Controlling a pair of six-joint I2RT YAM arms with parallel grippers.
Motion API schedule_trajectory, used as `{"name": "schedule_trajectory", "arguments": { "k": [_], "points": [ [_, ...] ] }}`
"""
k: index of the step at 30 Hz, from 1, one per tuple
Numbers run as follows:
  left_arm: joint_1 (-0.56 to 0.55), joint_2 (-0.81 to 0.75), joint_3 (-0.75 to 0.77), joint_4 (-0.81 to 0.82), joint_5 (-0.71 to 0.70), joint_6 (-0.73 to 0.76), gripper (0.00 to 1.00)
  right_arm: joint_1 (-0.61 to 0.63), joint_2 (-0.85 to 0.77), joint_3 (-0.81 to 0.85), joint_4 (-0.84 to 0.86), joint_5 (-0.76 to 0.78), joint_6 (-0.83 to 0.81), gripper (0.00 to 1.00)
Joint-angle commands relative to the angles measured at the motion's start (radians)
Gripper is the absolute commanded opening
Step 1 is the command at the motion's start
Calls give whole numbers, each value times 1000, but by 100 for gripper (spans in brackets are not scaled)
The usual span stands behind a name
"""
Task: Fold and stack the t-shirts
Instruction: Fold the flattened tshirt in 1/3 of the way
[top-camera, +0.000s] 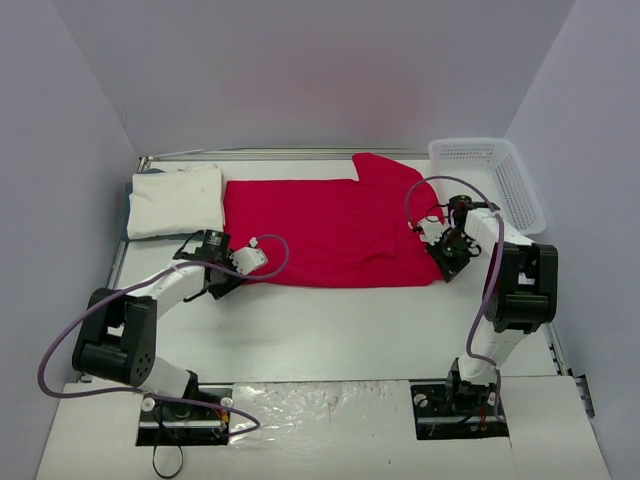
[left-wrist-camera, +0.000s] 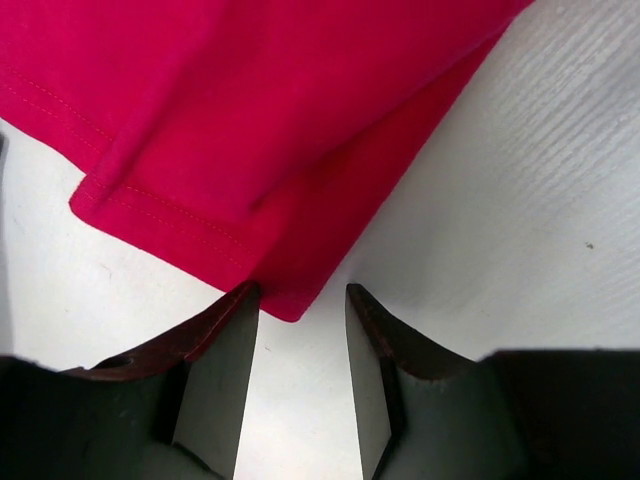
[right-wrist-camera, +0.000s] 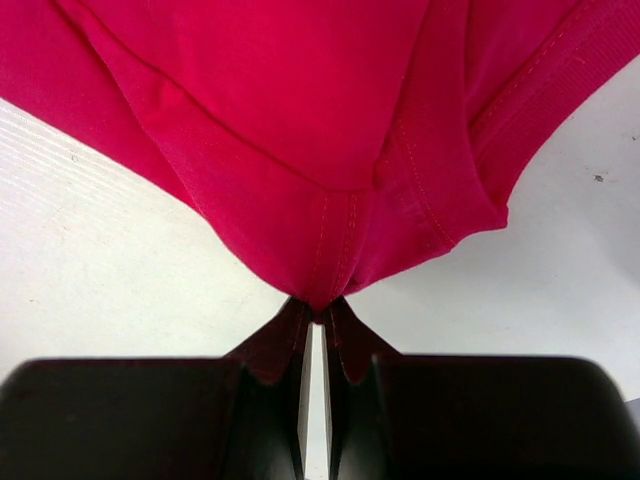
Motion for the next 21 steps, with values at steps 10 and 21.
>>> {"name": "schedule_trajectory", "arguments": {
  "k": [10,21],
  "points": [
    [-8,84,21,41,-47,2,33,-9,8,15,-57,-14,7,0],
    [-6,16,53,-46,-63,28,2,-9,-11,6,-61,-6,3,0]
  ]
}}
